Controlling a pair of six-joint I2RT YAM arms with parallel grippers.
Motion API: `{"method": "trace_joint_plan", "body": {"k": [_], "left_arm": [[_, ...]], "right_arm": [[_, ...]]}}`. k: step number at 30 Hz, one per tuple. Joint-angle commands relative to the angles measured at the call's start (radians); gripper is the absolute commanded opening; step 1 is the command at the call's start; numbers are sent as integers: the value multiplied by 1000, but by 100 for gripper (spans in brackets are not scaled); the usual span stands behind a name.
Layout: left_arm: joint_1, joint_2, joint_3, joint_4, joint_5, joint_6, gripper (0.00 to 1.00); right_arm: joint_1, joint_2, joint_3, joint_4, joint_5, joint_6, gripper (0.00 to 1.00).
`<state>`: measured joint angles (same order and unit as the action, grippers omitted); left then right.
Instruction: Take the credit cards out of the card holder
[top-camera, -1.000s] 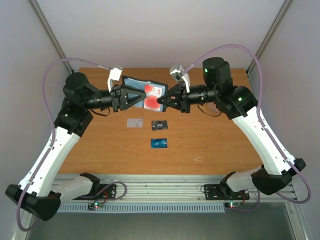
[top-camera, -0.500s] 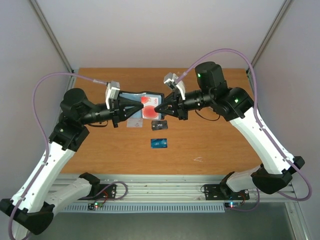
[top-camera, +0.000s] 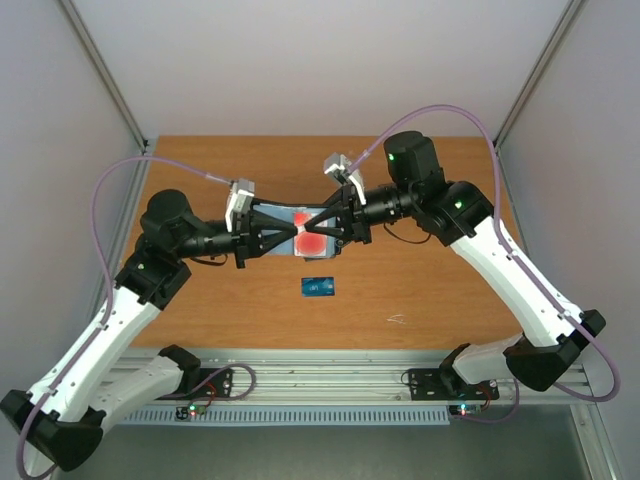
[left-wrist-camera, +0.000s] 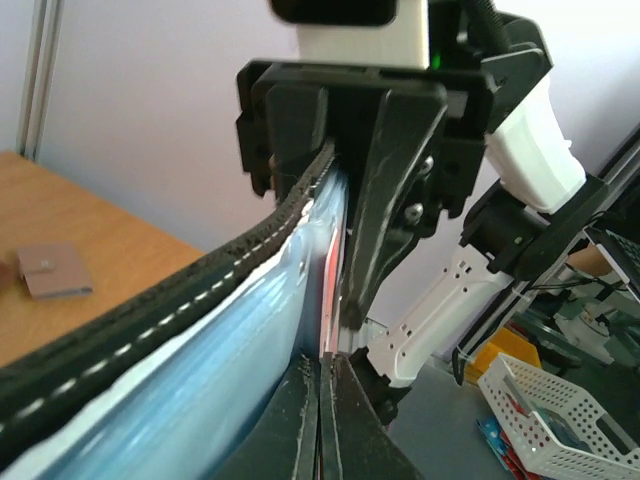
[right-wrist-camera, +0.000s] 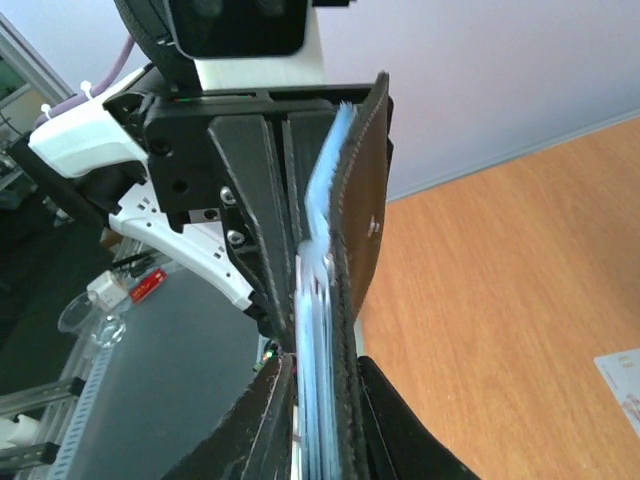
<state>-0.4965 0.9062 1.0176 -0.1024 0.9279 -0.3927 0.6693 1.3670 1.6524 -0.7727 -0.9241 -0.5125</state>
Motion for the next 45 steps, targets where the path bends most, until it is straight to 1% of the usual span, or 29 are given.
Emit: {"method": "trace_joint_plan", "body": {"k": [1, 2, 3, 6, 12, 14, 18, 19, 23, 27, 29, 30, 31, 33, 34, 37, 38, 42, 44, 45], "left_arm": [[25, -20, -64, 87, 20, -65, 0], [37, -25, -77, 91, 18, -78, 0], [46, -26, -84, 121, 13, -89, 0], [75, -29, -100, 129, 10, -110, 0], [92, -41, -126, 165, 21, -134, 0], [98, -43, -136, 166, 29, -131, 0], [120, -41, -131, 111, 48, -82, 0], [127, -42, -129, 78, 57, -69, 0], [158, -38, -111, -55, 83, 45, 0], [166, -33, -116, -85, 101, 102, 0], [170, -28, -106, -141, 110, 143, 0], [174, -24, -97, -189, 113, 187, 0], [182, -16, -87, -260, 113, 269, 0], [196, -2, -72, -454, 103, 434, 0], [200, 6, -66, -548, 83, 576, 0], [201, 40, -62, -769, -8, 835, 0], [202, 52, -64, -817, -36, 938, 0], [199, 134, -72, -941, -148, 1171, 0], [186, 190, -72, -981, -242, 1276, 0], [175, 220, -74, -998, -303, 1354, 0]], "right_arm": [[-21, -30, -37, 54, -90, 18, 15], [-21, -37, -50, 49, -96, 21, 15], [-23, -43, -63, 44, -100, 25, 17], [-34, -60, -99, 34, -120, 33, 21], [-46, -89, -171, 40, -134, 61, 24], [-49, -100, -187, 56, -140, 71, 22], [-67, -105, -185, 29, -154, 61, 8], [-74, -107, -186, 15, -156, 55, 6], [-107, -123, -198, -39, -147, 33, 5], [-120, -129, -195, -80, -137, 12, 4], [-125, -131, -190, -97, -108, 4, 2], [-130, -133, -188, -108, -84, 1, 1], [-142, -137, -188, -122, -39, -1, 1], [-172, -146, -191, -160, 44, -8, 1], [-193, -150, -196, -180, 82, -12, 1], [-267, -158, -212, -228, 139, -17, 1], [-281, -158, -213, -243, 152, -20, 1], [-290, -149, -211, -265, 225, -36, 1], [-290, -143, -212, -265, 243, -40, 1], [-290, -139, -212, -265, 246, -42, 1]]}}
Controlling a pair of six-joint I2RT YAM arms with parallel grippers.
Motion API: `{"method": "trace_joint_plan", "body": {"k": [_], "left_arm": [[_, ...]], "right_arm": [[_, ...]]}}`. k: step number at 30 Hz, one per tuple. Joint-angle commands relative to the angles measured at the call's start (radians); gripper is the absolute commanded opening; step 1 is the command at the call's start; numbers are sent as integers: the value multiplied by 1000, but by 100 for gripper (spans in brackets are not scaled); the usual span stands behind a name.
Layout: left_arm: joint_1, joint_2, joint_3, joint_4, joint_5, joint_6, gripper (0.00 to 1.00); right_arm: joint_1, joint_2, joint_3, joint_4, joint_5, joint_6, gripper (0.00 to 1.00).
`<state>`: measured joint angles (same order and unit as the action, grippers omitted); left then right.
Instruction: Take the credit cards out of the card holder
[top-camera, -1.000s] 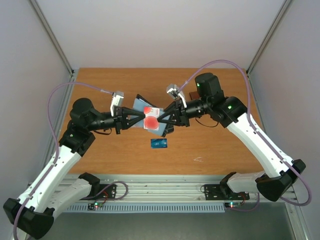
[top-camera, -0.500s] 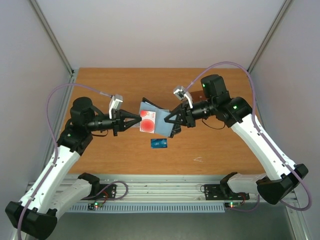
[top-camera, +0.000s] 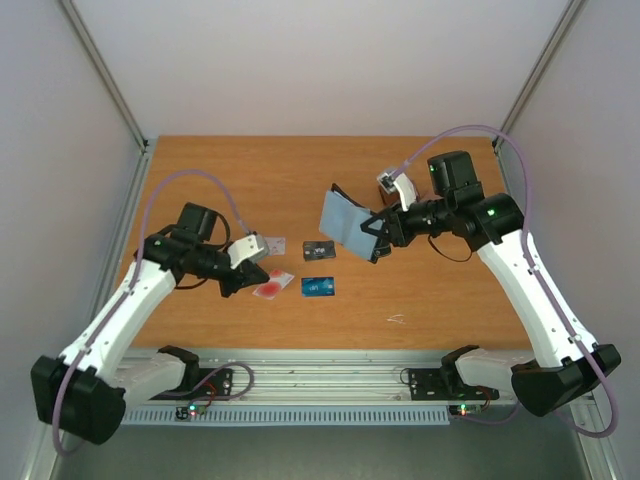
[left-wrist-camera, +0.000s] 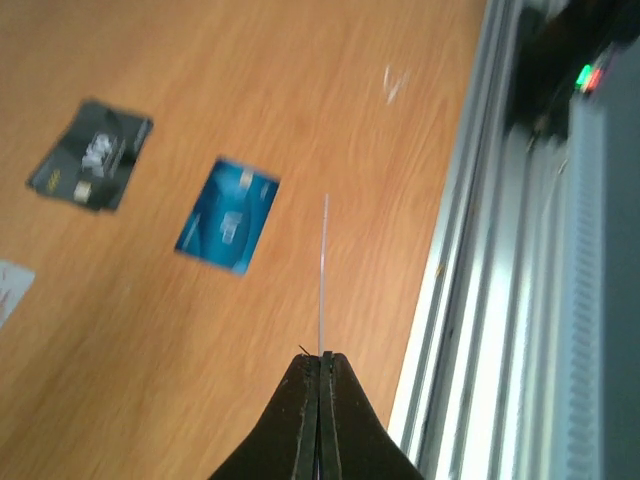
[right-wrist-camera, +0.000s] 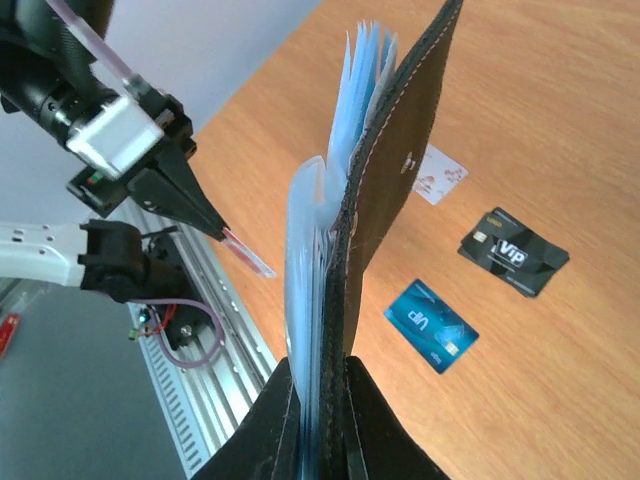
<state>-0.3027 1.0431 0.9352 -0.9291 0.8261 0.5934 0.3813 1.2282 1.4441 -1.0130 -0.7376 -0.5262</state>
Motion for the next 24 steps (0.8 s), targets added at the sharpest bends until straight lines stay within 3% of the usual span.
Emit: {"method": "trace_joint_plan", "body": {"k": [1, 5, 10, 15, 24], "left_arm": [[-35, 112, 7, -191, -265, 421, 0], [-98, 241, 13, -204, -494, 656, 0], [-148, 433, 95, -141, -623, 747, 0], [-162, 634, 262, -211, -630, 747, 0], [-175, 837, 445, -302, -629, 750, 0]], "right_arm": [[-2, 2, -3, -26, 64, -31, 1], [-2, 2, 1, -30, 96, -53, 1], [-4, 15, 5, -44, 169, -95, 1], [-23, 49, 26, -75, 215, -120, 1], [-78, 111, 43, -62, 164, -139, 1]]}}
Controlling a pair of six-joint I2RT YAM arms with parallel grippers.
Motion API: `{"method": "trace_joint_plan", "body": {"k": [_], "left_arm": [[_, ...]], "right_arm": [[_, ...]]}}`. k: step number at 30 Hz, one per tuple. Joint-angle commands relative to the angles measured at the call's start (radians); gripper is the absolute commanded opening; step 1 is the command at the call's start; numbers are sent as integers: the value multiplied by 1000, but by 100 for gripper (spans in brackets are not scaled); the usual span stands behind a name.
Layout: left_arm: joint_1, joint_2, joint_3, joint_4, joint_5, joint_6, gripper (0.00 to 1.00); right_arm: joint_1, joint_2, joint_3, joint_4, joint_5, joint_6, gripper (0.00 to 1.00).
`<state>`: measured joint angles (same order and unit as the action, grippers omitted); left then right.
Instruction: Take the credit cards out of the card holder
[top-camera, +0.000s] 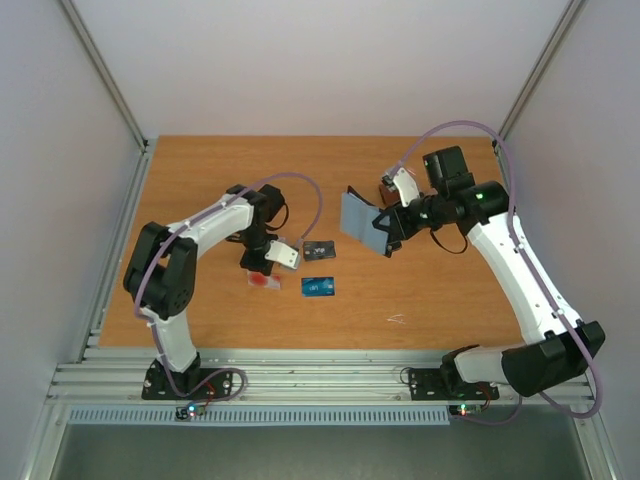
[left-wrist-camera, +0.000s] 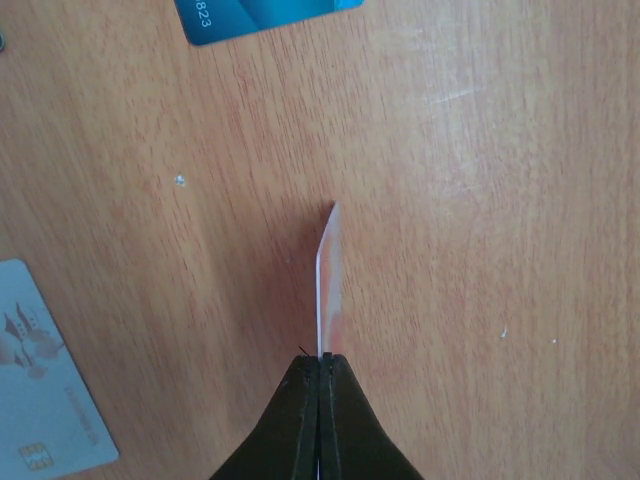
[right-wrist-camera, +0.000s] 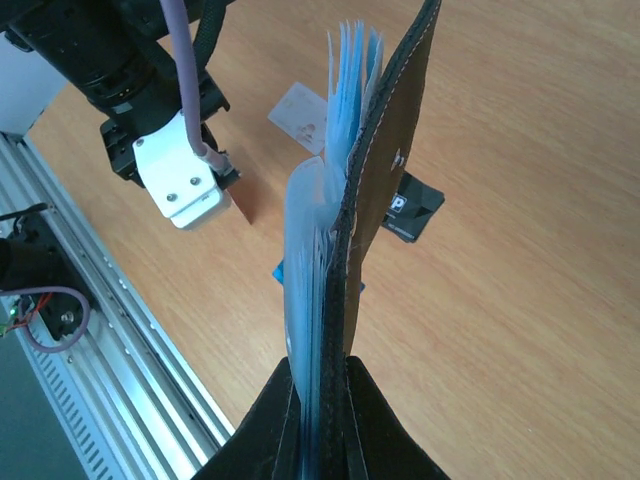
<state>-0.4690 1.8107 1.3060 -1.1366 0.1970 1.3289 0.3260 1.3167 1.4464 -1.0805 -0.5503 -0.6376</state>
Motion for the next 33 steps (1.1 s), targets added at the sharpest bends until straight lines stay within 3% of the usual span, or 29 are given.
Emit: {"method": "trace_joint_plan", "body": {"k": [1, 23, 33], "left_arm": [[-8, 86, 86, -109, 5, -1, 0], [4, 204, 118, -36, 12, -75, 0], [36, 203, 147, 6, 23, -114, 6]], "right_arm": [[-27, 31, 45, 5, -30, -29, 1], [-39, 65, 76, -2, -59, -29, 1], [-39, 45, 58, 5, -72, -16, 1]]}}
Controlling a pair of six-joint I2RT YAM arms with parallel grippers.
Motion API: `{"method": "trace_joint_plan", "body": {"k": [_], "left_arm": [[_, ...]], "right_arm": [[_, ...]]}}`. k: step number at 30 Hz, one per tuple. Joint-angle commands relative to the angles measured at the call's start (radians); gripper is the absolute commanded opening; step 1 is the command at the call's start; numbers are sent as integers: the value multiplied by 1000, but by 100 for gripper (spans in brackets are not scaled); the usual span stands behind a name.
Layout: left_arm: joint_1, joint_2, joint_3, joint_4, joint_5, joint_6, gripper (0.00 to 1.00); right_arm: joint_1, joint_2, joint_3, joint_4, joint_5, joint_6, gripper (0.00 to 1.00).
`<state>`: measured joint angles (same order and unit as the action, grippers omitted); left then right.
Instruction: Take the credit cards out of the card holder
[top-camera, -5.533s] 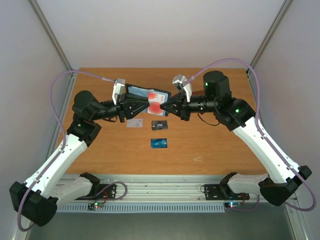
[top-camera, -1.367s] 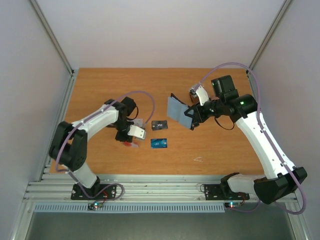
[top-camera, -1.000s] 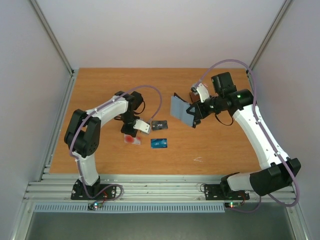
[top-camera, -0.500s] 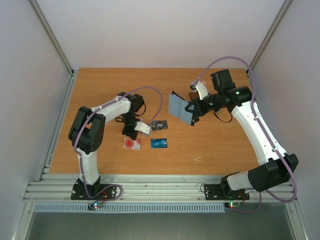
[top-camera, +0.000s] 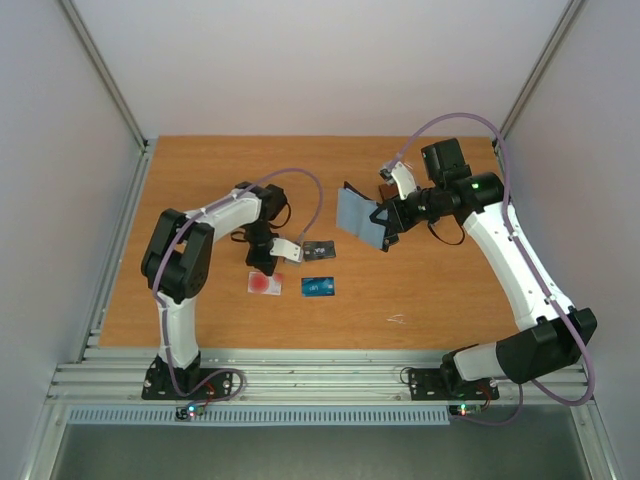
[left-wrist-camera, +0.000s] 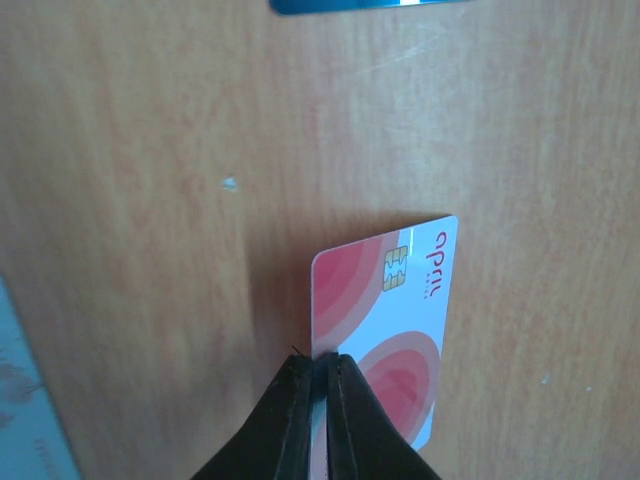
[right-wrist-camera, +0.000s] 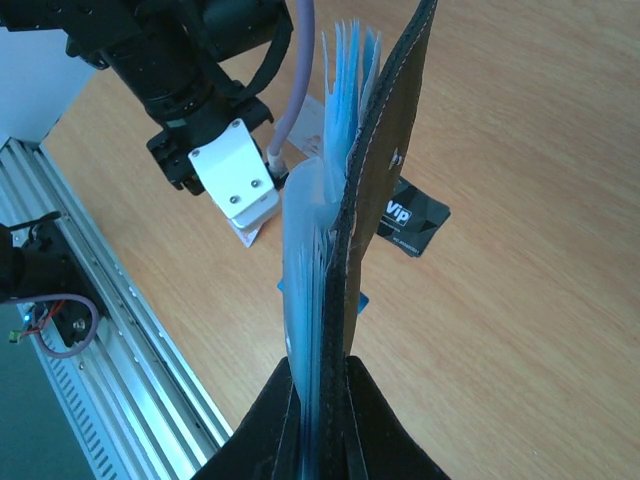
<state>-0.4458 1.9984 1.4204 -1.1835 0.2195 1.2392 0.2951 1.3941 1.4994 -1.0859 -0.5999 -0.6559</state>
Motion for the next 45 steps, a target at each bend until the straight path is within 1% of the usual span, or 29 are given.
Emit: {"method": "trace_joint_plan", "body": {"k": [1, 9, 13, 15, 18, 21, 22, 23, 24, 25, 26, 27, 28, 31, 34, 35, 38, 40, 42, 45], "left_arm": [[16, 16, 31, 51, 3, -30, 9], [19, 1, 28, 13, 37, -44, 27], [19, -25, 33, -9, 70, -59, 33], [20, -47, 41, -27, 101, -87, 34], [35, -102, 58, -43, 199, -166, 38], [61, -200, 49, -20, 330, -250, 47], [69, -241, 29, 17, 373, -309, 50], [74, -283, 10, 49, 409, -367, 54], [80, -340, -13, 80, 443, -413, 62], [82, -382, -34, 117, 464, -494, 72], [83, -426, -63, 157, 477, -567, 86], [84, -472, -90, 198, 489, -622, 94], [85, -518, -118, 234, 496, -704, 99], [88, -691, -226, 385, 500, -846, 99], [89, -865, -365, 596, 521, -998, 99], [88, -913, -410, 675, 538, -1080, 99], [88, -1027, -554, 911, 645, -1199, 99], [87, -1089, -614, 1027, 721, -1292, 99], [83, -1120, -626, 1046, 800, -1316, 99], [75, -1137, -640, 1010, 849, -1306, 99]], "right_arm": [[-8, -33, 5, 9, -22, 4, 1], [-8, -58, 5, -3, -21, 1, 1], [-8, -69, 2, -4, -27, 2, 1], [-8, -78, -3, 1, -26, 5, 1], [-8, -87, -7, -2, -27, 7, 1], [-9, -89, -11, -15, -38, 6, 2], [-8, -89, -10, -20, -46, 6, 2], [-8, -89, -9, -26, -56, 8, 2], [-8, -88, -8, -29, -70, 10, 2], [-8, -90, -9, -32, -84, 14, 1], [-8, -94, -11, -33, -104, 18, 1], [-8, -98, -12, -33, -120, 23, 1], [-7, -101, -14, -33, -136, 28, 1], [-6, -116, -24, -29, -194, 41, 1], [5, -130, -42, -32, -301, 40, 1], [15, -132, -47, -34, -341, 36, 1], [70, -130, -49, -61, -451, -4, 4], [124, -117, -33, -99, -483, -37, 4], [198, -94, -8, -142, -463, -63, 4], [257, -55, 33, -171, -485, -83, 4]]}}
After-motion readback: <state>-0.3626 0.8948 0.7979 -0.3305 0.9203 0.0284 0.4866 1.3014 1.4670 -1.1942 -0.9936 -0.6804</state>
